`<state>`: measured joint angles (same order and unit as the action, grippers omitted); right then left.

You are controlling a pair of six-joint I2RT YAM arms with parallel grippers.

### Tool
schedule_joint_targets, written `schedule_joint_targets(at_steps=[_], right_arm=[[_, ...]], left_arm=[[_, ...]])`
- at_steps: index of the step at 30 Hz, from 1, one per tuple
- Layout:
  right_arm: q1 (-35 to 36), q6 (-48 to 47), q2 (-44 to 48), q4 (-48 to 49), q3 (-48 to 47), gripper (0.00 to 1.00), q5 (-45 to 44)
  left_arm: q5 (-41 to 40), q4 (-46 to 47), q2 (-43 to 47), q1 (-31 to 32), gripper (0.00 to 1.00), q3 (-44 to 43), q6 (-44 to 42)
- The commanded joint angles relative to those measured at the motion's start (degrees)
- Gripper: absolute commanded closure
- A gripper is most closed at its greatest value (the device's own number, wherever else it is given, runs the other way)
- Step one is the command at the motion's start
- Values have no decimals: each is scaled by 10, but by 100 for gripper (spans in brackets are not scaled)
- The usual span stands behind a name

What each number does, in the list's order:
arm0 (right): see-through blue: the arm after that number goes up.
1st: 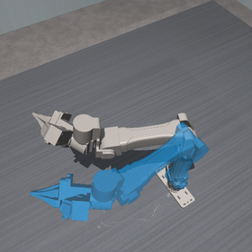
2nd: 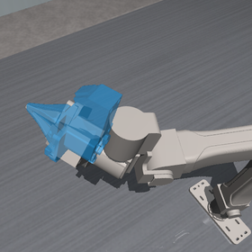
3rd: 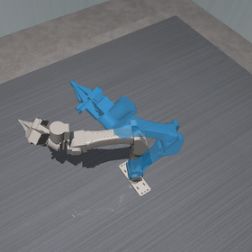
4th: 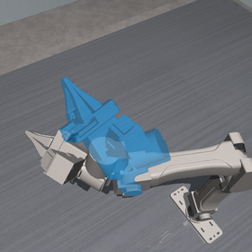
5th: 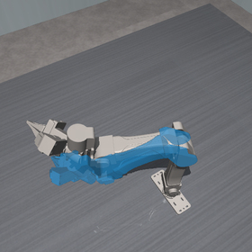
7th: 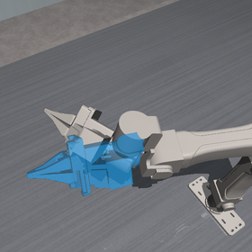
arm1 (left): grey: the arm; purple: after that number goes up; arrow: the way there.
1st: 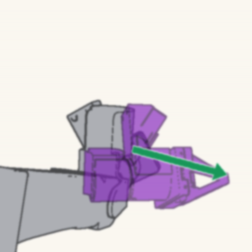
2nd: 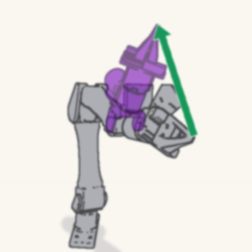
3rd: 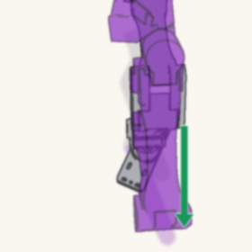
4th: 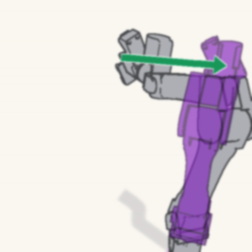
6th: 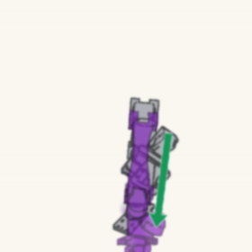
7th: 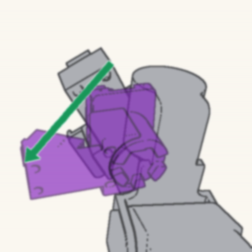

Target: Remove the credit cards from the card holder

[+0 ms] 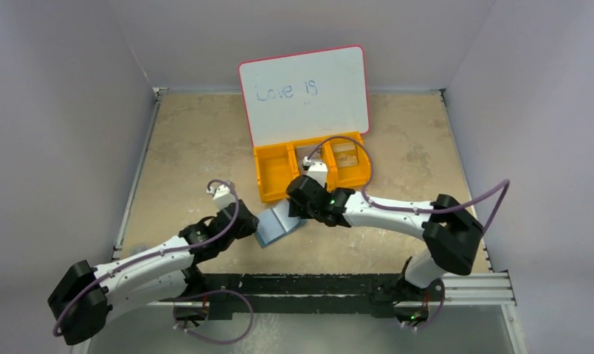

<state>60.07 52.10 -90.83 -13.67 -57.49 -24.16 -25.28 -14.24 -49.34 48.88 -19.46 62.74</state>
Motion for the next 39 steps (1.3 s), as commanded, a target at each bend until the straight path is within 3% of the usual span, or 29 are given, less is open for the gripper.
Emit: schedule_joint_targets(at_steps=[1, 8, 14, 17, 26, 34, 39], right_arm=[[-16, -8, 57, 2, 16, 43, -28], [7, -154, 83, 182, 33, 43, 116], [37, -187, -25, 145, -44, 41, 126], [47, -186, -69, 122, -67, 33, 111], [73, -213, -158, 52, -127, 30, 68], [77, -184, -188, 23, -133, 38, 41], [76, -172, -166, 54, -111, 43, 91]], left_arm=[[17, 43, -8, 0, 79, -3, -11], [-29, -1, 2, 1, 80, 0, 21], [-77, -68, 60, 1, 80, 1, 46], [-90, -91, 75, 0, 80, 0, 52], [-94, -96, 78, 0, 80, 3, 56], [-94, -95, 88, 1, 80, 6, 56], [-91, -92, 88, 0, 80, 6, 52]])
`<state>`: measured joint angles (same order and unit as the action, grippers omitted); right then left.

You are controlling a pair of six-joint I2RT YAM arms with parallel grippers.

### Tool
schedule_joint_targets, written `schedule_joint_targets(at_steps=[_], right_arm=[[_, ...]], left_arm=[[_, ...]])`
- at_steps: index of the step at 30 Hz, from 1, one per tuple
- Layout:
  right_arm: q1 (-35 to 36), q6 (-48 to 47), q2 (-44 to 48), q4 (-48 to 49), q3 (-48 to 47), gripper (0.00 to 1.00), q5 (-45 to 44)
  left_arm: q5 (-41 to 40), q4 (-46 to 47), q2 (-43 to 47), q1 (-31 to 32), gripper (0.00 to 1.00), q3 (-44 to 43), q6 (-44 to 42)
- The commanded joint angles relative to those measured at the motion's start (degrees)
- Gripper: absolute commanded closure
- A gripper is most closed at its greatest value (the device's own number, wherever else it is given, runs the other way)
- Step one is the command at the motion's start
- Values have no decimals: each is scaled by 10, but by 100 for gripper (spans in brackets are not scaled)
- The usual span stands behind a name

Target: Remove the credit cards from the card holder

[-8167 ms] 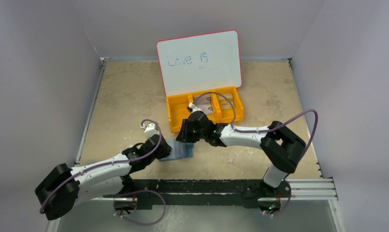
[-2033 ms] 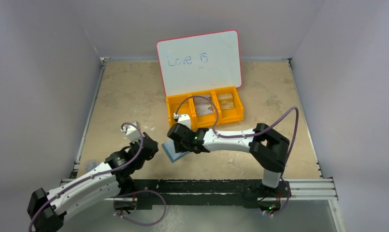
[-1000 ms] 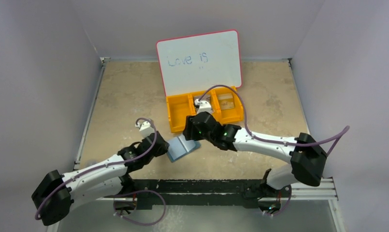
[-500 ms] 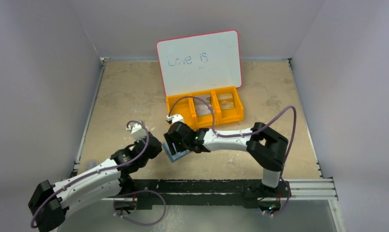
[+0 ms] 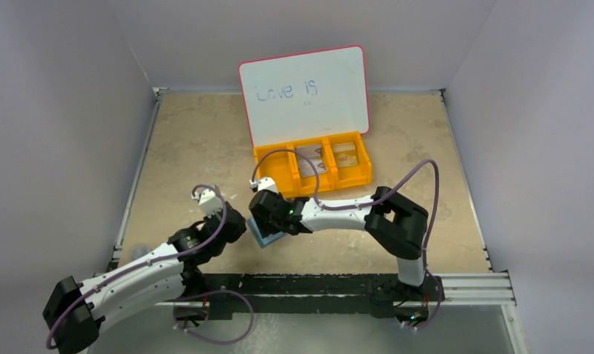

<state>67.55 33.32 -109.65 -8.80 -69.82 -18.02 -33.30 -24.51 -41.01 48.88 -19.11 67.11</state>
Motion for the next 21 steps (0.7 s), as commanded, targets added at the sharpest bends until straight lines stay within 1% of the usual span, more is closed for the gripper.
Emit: schedule_joint_targets(at_steps=[1, 6, 8, 12, 14, 15, 19, 21], right_arm=[[2, 15, 29, 12, 16, 43, 33], [1, 21, 47, 30, 29, 42, 44], [1, 23, 52, 33, 32, 43, 45], [0, 30, 55, 34, 29, 40, 57], [-1, 34, 60, 42, 34, 37, 67], [-2, 36, 63, 47, 37, 37, 71], [-7, 50, 67, 53, 46, 45, 70], [-9, 50, 66, 51, 46, 46, 67]], left_arm=[[-10, 12, 5, 1, 80, 2, 8], [-2, 22, 3, 0, 80, 2, 4], [3, 27, 0, 1, 80, 4, 1], [17, 52, -10, 1, 80, 6, -8], [26, 60, -17, 0, 80, 6, -11], [28, 63, -21, 1, 80, 6, -11], [31, 66, -25, 1, 80, 6, -13], [31, 66, -23, 1, 80, 6, -14]])
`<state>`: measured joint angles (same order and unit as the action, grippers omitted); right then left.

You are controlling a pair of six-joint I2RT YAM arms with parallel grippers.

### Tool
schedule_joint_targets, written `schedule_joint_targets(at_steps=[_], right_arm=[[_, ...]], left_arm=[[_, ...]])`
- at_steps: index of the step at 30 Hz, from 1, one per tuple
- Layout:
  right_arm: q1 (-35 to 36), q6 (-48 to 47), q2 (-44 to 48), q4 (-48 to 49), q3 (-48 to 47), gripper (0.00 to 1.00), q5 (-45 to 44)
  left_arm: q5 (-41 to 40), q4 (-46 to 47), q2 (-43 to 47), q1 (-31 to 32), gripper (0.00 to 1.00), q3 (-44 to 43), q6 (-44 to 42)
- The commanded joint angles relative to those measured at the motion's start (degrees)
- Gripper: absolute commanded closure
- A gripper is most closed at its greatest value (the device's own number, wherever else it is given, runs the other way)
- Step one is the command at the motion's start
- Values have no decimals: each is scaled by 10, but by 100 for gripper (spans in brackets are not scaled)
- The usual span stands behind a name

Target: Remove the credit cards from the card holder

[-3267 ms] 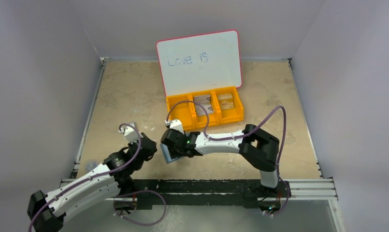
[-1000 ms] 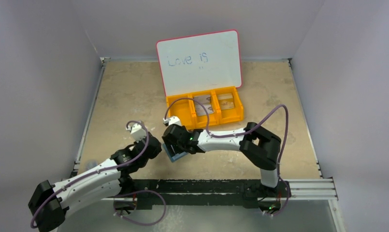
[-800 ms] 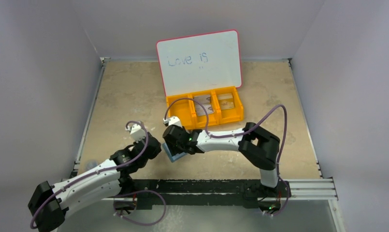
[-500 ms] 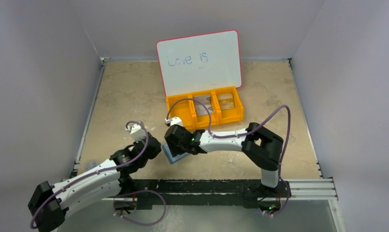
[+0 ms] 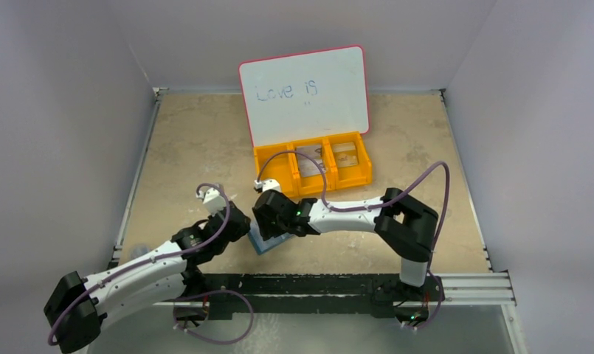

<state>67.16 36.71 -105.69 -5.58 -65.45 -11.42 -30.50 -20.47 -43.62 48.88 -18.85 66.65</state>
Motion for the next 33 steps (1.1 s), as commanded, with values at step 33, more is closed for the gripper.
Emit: schedule_joint_targets(at_steps=[33], right_arm=[[-76, 184, 144, -23, 123, 43, -94]], left_arm=[[143, 198, -157, 2, 79, -32, -74]])
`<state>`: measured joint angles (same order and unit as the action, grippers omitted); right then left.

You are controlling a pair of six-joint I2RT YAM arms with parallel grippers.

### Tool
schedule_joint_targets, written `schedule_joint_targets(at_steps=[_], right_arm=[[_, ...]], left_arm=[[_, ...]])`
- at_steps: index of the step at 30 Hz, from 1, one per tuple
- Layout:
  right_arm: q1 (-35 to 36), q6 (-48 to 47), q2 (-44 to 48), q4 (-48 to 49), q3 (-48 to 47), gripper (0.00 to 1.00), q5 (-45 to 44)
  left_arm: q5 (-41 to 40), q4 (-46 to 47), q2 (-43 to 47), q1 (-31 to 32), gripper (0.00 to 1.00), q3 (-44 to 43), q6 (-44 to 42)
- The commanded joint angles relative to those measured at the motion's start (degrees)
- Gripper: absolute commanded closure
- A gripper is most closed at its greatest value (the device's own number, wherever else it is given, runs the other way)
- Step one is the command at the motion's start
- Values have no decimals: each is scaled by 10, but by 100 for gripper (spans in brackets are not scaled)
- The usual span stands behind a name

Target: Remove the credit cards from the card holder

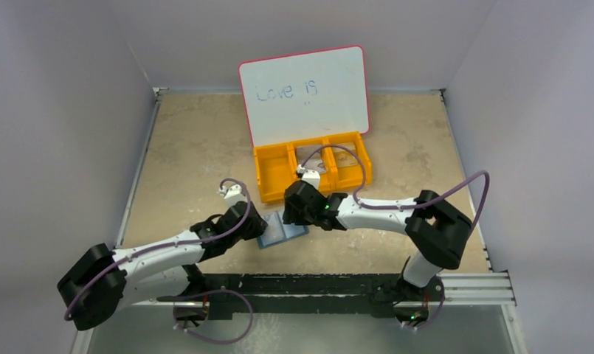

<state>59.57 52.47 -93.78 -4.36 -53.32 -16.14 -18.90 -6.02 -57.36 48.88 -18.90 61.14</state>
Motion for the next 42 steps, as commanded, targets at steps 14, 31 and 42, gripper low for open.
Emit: schedule_joint_targets(at_steps=[14, 31, 42], right_arm=[[-6, -64, 93, 166, 33, 49, 138], [-49, -7, -26, 289, 106, 56, 255], [-62, 21, -40, 317, 133, 59, 264]], left_arm=[[-17, 10, -21, 2, 79, -27, -4], [-15, 20, -61, 1, 81, -8, -1], [-18, 22, -66, 1, 85, 3, 4]])
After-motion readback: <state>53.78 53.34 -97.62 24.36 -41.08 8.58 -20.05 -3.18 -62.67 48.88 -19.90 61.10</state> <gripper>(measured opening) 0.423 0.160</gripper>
